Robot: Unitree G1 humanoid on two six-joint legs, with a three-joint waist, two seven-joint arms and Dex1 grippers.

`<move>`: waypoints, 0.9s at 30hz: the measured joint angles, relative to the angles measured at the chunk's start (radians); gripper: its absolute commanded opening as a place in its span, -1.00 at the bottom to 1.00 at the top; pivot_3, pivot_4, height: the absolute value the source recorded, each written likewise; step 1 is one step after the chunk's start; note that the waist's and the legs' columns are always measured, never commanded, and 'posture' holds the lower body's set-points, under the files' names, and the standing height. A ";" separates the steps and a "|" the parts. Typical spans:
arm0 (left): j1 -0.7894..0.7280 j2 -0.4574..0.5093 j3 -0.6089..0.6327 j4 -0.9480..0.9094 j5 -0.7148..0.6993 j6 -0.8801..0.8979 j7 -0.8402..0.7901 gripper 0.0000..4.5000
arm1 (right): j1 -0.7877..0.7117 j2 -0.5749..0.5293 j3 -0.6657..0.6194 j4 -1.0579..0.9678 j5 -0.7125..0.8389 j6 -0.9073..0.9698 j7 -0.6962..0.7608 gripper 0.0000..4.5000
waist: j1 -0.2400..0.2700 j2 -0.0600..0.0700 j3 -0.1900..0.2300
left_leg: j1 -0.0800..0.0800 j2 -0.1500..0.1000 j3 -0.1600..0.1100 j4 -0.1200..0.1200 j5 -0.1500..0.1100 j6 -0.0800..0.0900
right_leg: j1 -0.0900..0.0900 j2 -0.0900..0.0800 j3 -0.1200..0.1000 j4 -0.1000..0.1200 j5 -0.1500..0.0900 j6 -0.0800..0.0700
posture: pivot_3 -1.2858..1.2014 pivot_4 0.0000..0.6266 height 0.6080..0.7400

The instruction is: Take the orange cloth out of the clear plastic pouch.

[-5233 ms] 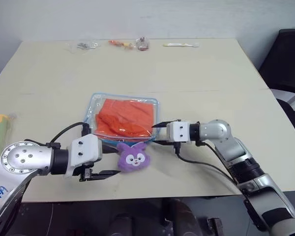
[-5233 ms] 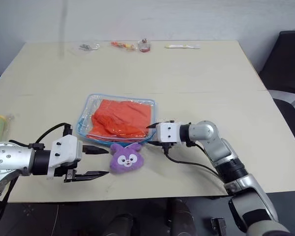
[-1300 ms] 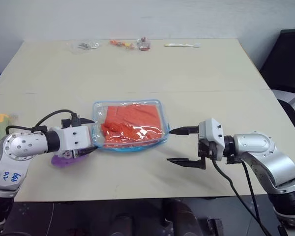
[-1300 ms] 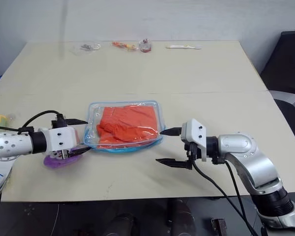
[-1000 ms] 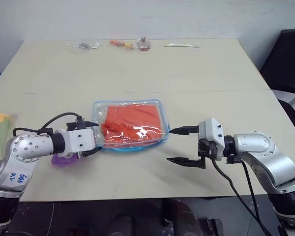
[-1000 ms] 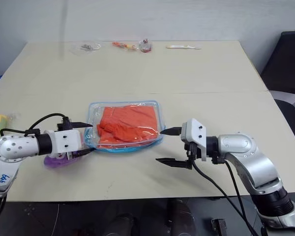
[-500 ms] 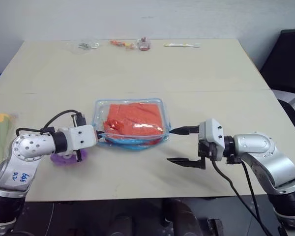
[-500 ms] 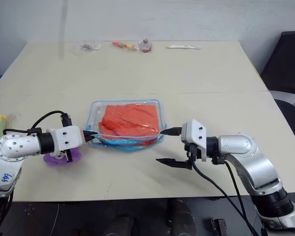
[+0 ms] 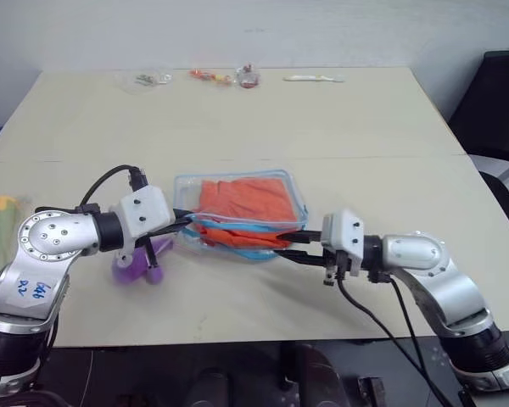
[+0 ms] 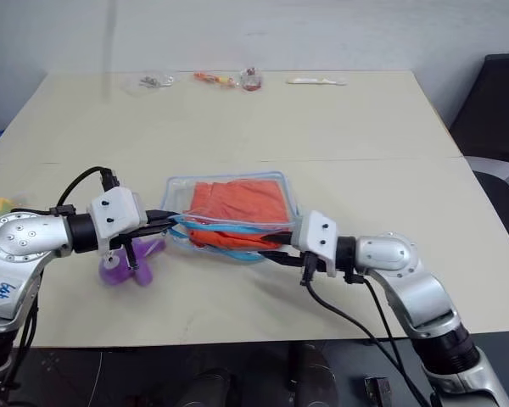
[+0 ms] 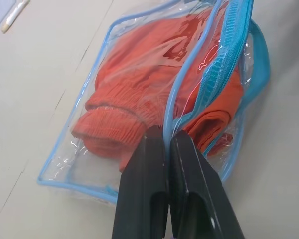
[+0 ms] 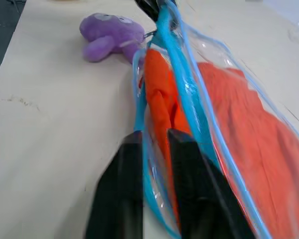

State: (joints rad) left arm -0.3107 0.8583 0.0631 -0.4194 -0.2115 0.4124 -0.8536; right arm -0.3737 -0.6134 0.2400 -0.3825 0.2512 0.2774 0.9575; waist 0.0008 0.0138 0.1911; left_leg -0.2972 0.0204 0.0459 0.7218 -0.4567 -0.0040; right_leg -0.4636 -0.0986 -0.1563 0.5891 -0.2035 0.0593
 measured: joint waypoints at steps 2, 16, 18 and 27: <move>-0.010 -0.022 -0.015 0.000 0.001 0.025 0.016 -1.00 | -0.012 0.021 0.032 0.026 -0.046 -0.022 -0.016 -0.63 | -0.001 0.000 0.000 | 0.000 0.000 0.000 0.000 0.000 0.000 | 0.000 0.000 0.000 0.000 0.000 0.000 | 0.03 -0.52 1.00; -0.064 -0.068 -0.082 -0.007 0.009 0.083 0.069 -1.00 | -0.056 0.072 0.101 0.210 -0.358 -0.175 -0.166 0.46 | -0.004 0.000 0.000 | 0.000 0.000 0.000 0.001 0.000 0.000 | 0.000 0.000 0.000 0.000 0.000 0.000 | 0.03 -0.52 1.00; -0.064 -0.073 -0.082 -0.007 0.009 0.090 0.074 -1.00 | -0.055 0.072 0.107 0.220 -0.382 -0.190 -0.169 0.46 | -0.003 0.000 0.000 | 0.000 0.000 0.000 0.001 0.000 0.000 | 0.000 0.000 0.000 0.000 0.000 0.000 | 0.03 -0.52 1.00; -0.063 -0.096 -0.085 -0.046 0.008 0.121 0.093 -1.00 | -0.116 0.099 0.134 0.323 -0.545 -0.251 -0.262 0.46 | -0.004 -0.001 0.000 | 0.000 0.001 0.000 0.001 0.000 0.000 | 0.000 0.000 0.000 0.000 0.000 0.000 | 0.03 -0.52 1.00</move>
State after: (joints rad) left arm -0.3739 0.7623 -0.0215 -0.4652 -0.2032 0.5329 -0.7602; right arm -0.4900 -0.5145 0.3744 -0.0600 -0.2941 0.0264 0.6951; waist -0.0032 0.0133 0.1908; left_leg -0.2972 0.0209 0.0455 0.7230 -0.4567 -0.0039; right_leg -0.4637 -0.0985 -0.1562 0.5893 -0.2035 0.0593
